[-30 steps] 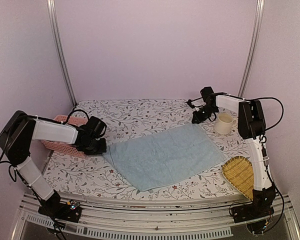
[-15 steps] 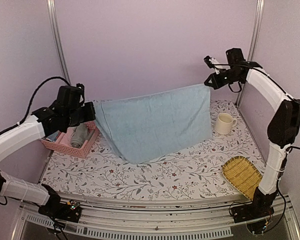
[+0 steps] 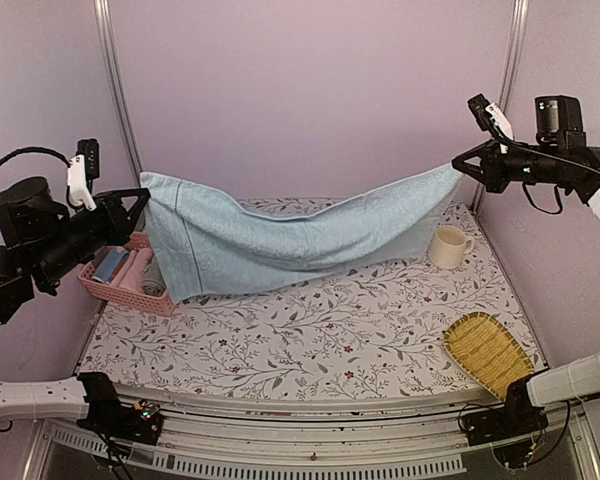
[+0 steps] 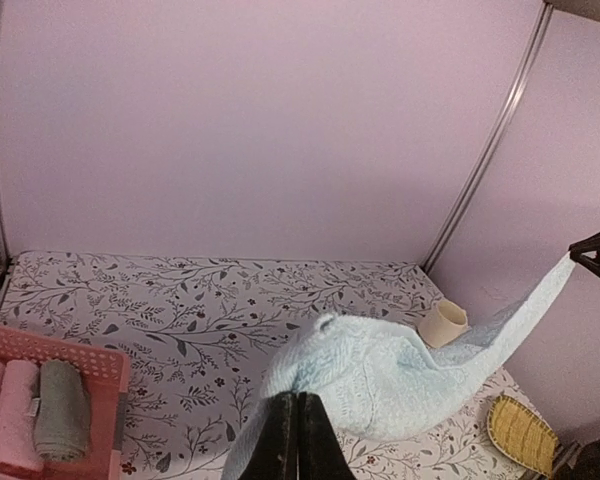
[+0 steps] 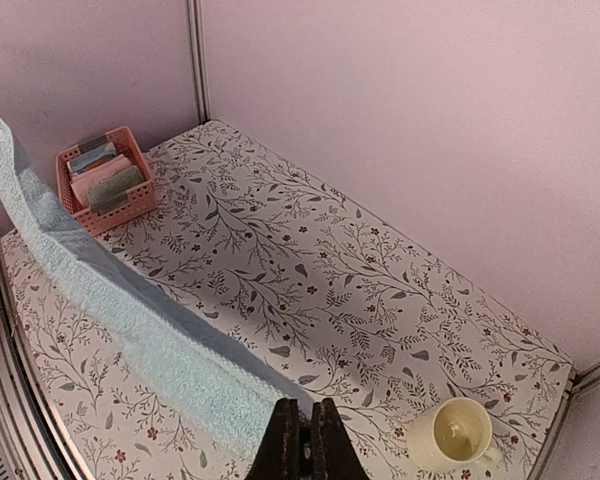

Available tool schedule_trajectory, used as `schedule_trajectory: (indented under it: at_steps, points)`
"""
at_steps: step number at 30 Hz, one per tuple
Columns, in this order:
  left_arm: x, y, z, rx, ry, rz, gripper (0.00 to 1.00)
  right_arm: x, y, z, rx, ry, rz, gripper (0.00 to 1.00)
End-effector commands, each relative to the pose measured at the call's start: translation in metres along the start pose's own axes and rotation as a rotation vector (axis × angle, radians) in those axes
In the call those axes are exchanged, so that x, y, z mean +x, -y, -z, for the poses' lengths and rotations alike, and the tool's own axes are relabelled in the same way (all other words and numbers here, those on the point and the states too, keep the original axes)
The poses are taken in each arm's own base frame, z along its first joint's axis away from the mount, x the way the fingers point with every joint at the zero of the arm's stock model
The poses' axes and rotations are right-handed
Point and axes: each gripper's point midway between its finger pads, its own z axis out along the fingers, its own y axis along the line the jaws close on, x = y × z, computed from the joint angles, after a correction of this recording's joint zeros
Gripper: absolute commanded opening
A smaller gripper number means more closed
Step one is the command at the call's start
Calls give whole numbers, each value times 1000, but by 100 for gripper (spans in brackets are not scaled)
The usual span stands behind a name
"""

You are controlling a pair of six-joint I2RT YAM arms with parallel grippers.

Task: Roll the towels
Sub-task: Pick up the towel from the center of the board, then put down the towel at the center of the board.

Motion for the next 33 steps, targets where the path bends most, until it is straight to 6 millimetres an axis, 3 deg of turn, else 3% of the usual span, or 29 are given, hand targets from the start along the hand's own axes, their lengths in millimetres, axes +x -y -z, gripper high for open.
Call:
schedule_trajectory:
  at_steps: [1,3,6,10,14,16,18,20,23,25,28,33]
  points:
    - [22,14,4,59,-63,-37,0,9,-13,23,18,24,6,2]
    - [35,15,-5,43,-98,-60,0,20,-4,15,54,-2,6,2]
    - [69,9,-32,-30,-171,-116,0,55,19,-22,94,-93,-4,2]
    - [135,-32,-82,-260,-301,-190,0,128,68,-106,160,-252,-4,2]
    - [191,-81,-146,-349,-424,-168,0,192,117,-192,175,-409,-51,5]
    - [204,-102,-176,-415,-468,-169,4,195,141,-227,192,-439,-82,14]
    - [211,-114,-199,-471,-514,-206,17,191,142,-245,138,-448,-135,18]
    - [214,-114,-211,-487,-551,-224,29,171,140,-245,123,-410,-178,28]
    - [213,-100,-212,-434,-564,-202,42,148,136,-227,150,-357,-173,40]
    - [212,-89,-203,-391,-559,-187,44,145,122,-212,117,-343,-161,43]
    - [214,-73,-182,-325,-561,-167,45,151,84,-189,-7,-335,-144,45]
    - [233,-54,-145,-191,-634,-133,47,158,33,-141,-120,-282,-88,47]
